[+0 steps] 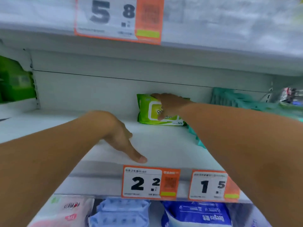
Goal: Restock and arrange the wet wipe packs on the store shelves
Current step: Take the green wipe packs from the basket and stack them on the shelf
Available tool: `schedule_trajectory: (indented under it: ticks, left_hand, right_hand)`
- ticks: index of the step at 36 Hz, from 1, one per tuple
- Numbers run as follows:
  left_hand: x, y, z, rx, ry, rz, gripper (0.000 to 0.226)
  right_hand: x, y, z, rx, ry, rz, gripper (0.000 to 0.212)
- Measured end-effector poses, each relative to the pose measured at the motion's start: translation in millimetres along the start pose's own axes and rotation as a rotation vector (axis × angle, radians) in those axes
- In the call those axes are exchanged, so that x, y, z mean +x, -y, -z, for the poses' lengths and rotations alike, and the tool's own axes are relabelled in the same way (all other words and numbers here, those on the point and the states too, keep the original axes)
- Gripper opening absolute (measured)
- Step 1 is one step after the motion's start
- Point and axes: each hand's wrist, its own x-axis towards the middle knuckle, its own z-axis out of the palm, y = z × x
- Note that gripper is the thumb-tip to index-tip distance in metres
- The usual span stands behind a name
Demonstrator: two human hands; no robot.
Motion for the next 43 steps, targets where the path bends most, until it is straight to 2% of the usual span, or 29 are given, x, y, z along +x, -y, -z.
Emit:
schedule_trajectory:
  ticks: [8, 12, 14, 16, 19, 20, 21, 22, 23, 24, 26, 28, 29, 32, 34, 37, 39, 41, 43]
  left_hand:
    - [8, -2, 2, -0.077, 0.032, 0.012, 0.111]
    - [-10, -2, -3, -0.108, -0.006, -0.012, 0.098]
    - [-24, 0, -15, -0.072, -0.218, -0.106, 0.074]
    - [-48, 2, -40, -0.083, -0.566, -0.270, 0.046]
    - [-94, 0, -107, -0.433, -1.160, -0.426, 0.032]
    - [-109, -4, -139, -0.576, -1.280, -0.456, 0.028]
    - [-118, -8, -175, -0.677, -1.307, -0.452, 0.027]
    - [-123, -12, -216, -0.732, -1.225, -0.430, 0.027]
    - [-124, -16, -260, -0.735, -1.062, -0.394, 0.027]
    - [-126, -20, -302, -0.710, -0.865, -0.347, 0.030]
    - [-130, -23, -377, -0.655, -0.509, -0.283, 0.037]
    - [-140, -25, -428, -0.674, -0.289, -0.275, 0.036]
    - [-147, -25, -443, -0.710, -0.223, -0.289, 0.032]
    - [-165, -22, -461, -0.792, -0.164, -0.309, 0.025]
    - [-171, -14, -465, -0.731, -0.136, -0.295, 0.035]
    - [-178, -7, -466, -0.670, 0.022, -0.252, 0.059]
    - [-179, -9, -464, -0.731, 0.112, -0.197, 0.071]
    - [-177, -16, -457, -0.827, 0.131, -0.121, 0.079]
    - [-172, -23, -450, -0.932, 0.125, -0.052, 0.073]
  right_hand:
    - [12, -11, -9, -0.010, -0.019, 0.009, 0.109]
    - [-31, 16, 10, -0.054, -0.014, -0.057, 0.079]
    - [-79, 33, 26, -0.058, -0.081, 0.000, 0.058]
    - [-138, 55, 36, 0.003, -0.208, 0.082, 0.044]
    - [-232, 87, 21, 0.237, -0.541, 0.095, 0.034]
    - [-262, 99, 7, 0.362, -0.628, 0.108, 0.031]
    - [-291, 115, -10, 0.478, -0.677, 0.135, 0.028]
    - [-319, 132, -29, 0.547, -0.662, 0.155, 0.025]
    - [-343, 148, -53, 0.585, -0.584, 0.169, 0.022]
    - [-364, 162, -80, 0.592, -0.450, 0.184, 0.021]
    - [-404, 183, -140, 0.471, -0.057, 0.211, 0.025]
    - [-446, 190, -191, 0.430, 0.265, 0.175, 0.036]
    - [-464, 189, -209, 0.467, 0.334, 0.116, 0.041]
    - [-500, 178, -234, 0.516, 0.339, -0.064, 0.054]
    - [-505, 174, -236, 0.499, 0.388, -0.134, 0.064]
    - [-496, 172, -233, 0.527, 0.571, -0.191, 0.083]
    - [-490, 176, -231, 0.537, 0.696, -0.202, 0.103]
    - [-488, 182, -233, 0.540, 0.758, -0.232, 0.121]
    - [-486, 190, -238, 0.497, 0.766, -0.272, 0.126]
